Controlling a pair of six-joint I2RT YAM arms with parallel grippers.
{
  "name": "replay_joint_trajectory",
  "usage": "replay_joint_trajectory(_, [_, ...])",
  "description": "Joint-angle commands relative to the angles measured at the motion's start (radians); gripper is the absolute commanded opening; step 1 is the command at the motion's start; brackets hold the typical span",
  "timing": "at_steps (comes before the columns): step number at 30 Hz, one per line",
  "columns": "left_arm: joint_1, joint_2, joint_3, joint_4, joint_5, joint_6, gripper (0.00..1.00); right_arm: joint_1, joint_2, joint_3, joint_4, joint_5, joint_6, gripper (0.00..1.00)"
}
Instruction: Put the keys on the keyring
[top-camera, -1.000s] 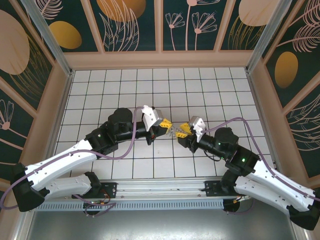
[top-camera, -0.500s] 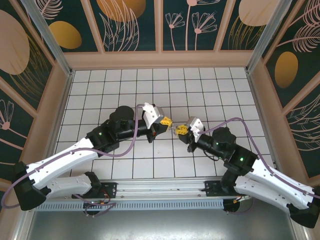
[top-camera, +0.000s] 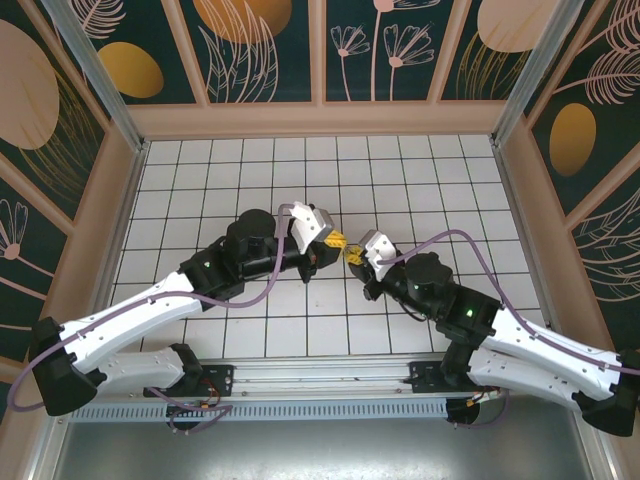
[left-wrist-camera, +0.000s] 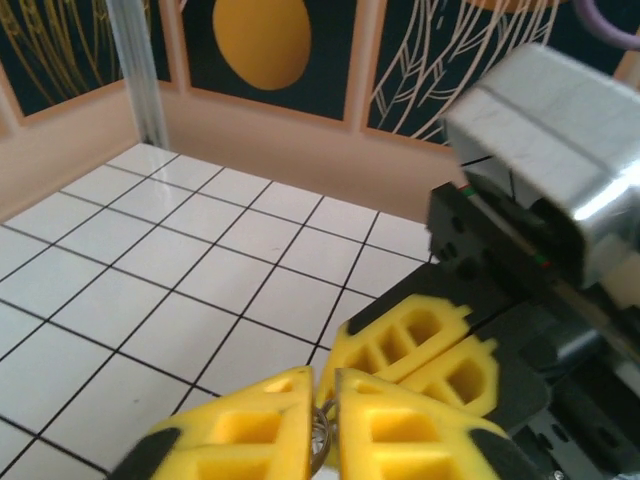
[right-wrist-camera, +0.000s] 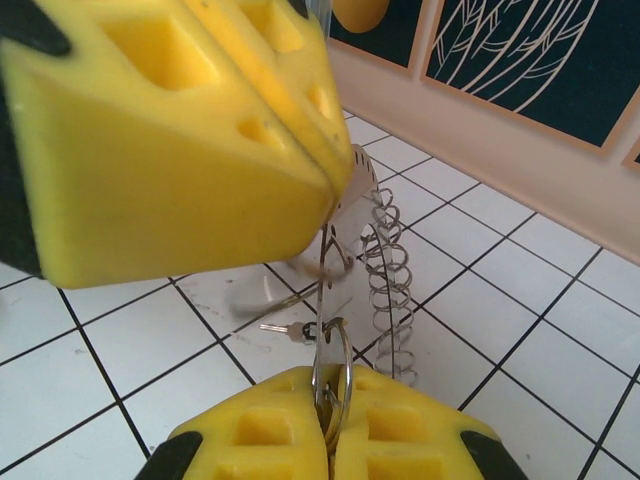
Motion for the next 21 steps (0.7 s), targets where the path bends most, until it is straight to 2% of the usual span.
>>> replay_joint_trajectory(1, [-0.002, -0.022, 0.042, 0.019, 0.038, -0.023, 0.03, 0.007, -0.019, 0.035, 0.069, 0.033, -0.025, 0.0])
replay_joint_trajectory(2, [-0.001, -0.022, 0.048, 0.006, 0.034, -0.025, 0.0, 0.007, -0.021, 0.035, 0.068, 0.032, -0.031, 0.0])
replay_joint_trajectory(11, [0.002, -0.017, 0.088, -0.078, -0.032, 0.0, 0.0, 0.009, -0.045, 0.049, 0.032, 0.054, -0.06, 0.0])
replay_joint_trajectory(15, [0.003, -0.004, 0.1, -0.147, -0.072, 0.045, 0.23, 0.009, -0.049, 0.053, 0.027, 0.061, -0.06, 0.0])
replay_joint_trajectory(18, [0.001, -0.001, 0.076, -0.18, -0.069, 0.07, 0.33, 0.009, -0.037, 0.061, 0.025, 0.07, -0.06, 0.0])
replay_joint_trajectory(21, [-0.007, -0.048, 0.003, -0.137, -0.08, 0.098, 0.43, 0.009, -0.027, 0.064, 0.023, 0.069, -0.057, 0.0])
